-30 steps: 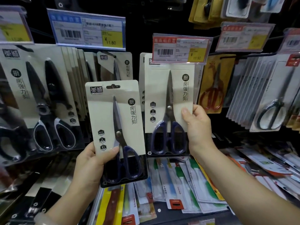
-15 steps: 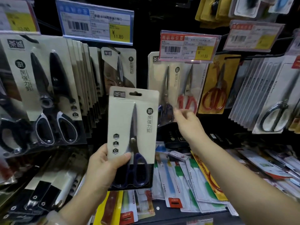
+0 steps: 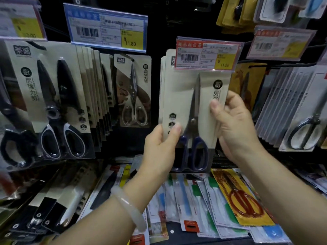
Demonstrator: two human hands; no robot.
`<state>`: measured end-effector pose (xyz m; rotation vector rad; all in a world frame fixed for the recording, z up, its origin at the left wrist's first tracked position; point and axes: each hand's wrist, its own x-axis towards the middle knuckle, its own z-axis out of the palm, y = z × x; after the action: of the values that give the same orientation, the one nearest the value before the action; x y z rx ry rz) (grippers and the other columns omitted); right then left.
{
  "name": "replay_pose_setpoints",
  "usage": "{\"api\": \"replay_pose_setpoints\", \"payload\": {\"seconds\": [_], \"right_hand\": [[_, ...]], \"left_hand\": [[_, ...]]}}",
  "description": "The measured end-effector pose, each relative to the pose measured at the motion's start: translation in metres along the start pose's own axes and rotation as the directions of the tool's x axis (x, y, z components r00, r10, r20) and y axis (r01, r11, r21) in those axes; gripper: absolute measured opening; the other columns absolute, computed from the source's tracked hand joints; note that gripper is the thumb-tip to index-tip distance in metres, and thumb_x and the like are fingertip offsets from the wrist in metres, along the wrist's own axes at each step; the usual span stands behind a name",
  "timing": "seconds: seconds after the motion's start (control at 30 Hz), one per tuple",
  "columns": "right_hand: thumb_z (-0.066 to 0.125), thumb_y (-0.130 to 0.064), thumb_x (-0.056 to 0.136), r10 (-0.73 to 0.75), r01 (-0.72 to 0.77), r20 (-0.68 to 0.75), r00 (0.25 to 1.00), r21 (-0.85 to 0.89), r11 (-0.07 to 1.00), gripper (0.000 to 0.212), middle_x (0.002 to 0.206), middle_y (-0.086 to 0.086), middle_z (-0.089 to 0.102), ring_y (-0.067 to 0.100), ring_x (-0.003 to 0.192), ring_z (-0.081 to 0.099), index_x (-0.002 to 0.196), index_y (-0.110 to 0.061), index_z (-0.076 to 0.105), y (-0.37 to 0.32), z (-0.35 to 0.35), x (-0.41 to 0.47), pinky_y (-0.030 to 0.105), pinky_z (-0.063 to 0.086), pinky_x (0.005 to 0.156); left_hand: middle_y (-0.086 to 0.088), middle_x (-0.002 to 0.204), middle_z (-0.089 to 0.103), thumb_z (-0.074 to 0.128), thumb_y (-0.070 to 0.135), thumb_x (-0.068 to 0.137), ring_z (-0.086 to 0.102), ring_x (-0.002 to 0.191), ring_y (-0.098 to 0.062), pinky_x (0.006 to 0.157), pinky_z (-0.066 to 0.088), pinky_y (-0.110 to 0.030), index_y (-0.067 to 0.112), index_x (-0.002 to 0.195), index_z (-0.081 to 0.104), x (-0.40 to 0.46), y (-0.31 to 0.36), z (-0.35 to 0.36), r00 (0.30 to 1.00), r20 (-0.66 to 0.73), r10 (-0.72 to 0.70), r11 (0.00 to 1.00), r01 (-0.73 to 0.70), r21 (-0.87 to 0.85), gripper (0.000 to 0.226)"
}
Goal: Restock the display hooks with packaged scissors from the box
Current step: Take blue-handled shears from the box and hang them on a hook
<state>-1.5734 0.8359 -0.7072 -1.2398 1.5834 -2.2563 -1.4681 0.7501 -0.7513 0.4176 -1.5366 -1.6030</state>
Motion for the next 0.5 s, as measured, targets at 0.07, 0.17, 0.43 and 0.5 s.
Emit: {"api": "replay_pose_setpoints", "payload": {"seconds": [0.07,0.17,0.43,0.5], "right_hand": [[0.051,-0.011,0.093,0.015,-0.015,-0.014,1.0,0.006,1.0,0.018,0.09,-0.007,0.071,0.006,0.087,0.068,0.099,-0.028,0.054,-0.003,0.002,0.008,0.027,0.054,0.076],[0.051,-0.009,0.093,0.052,-0.052,-0.044,0.998,-0.003,0.999,0.019,0.087,-0.008,0.071,0.006,0.084,0.068,0.1,-0.027,0.054,0.0,0.003,0.009,0.028,0.056,0.078],[0.053,-0.011,0.093,0.13,-0.148,-0.145,0.981,-0.115,0.982,0.016,0.096,-0.004,0.066,0.02,0.098,0.064,0.093,-0.027,0.056,0.008,0.011,0.023,0.043,0.052,0.092],[0.054,-0.019,0.093,0.122,-0.161,-0.188,0.975,-0.21,0.964,0.012,0.104,0.0,0.066,0.022,0.102,0.063,0.104,-0.021,0.058,0.016,0.015,0.036,0.046,0.051,0.093]], "left_hand": [[0.01,0.066,0.069,0.058,0.02,0.092,0.066,0.069,-0.006,0.074,0.055,-0.03,0.021,0.071,0.059,0.005,0.006,0.001,1.0,0.006,-0.03,0.999,0.03,-0.013,0.021],[0.01,0.056,0.066,0.058,0.021,0.092,0.065,0.06,-0.006,0.066,0.055,-0.031,0.022,0.065,0.055,0.007,0.006,0.0,0.995,0.007,-0.1,0.995,0.1,-0.015,0.027],[-0.015,0.097,0.073,0.063,0.024,0.089,0.068,0.097,-0.032,0.092,0.052,-0.051,0.009,0.092,0.067,0.02,-0.004,0.003,0.983,-0.073,-0.169,0.986,0.168,-0.02,0.017],[-0.013,0.104,0.071,0.065,0.033,0.084,0.067,0.099,-0.03,0.094,0.051,-0.048,0.008,0.105,0.065,0.034,-0.005,0.006,0.979,-0.114,-0.169,0.983,0.176,0.049,0.033]]}}
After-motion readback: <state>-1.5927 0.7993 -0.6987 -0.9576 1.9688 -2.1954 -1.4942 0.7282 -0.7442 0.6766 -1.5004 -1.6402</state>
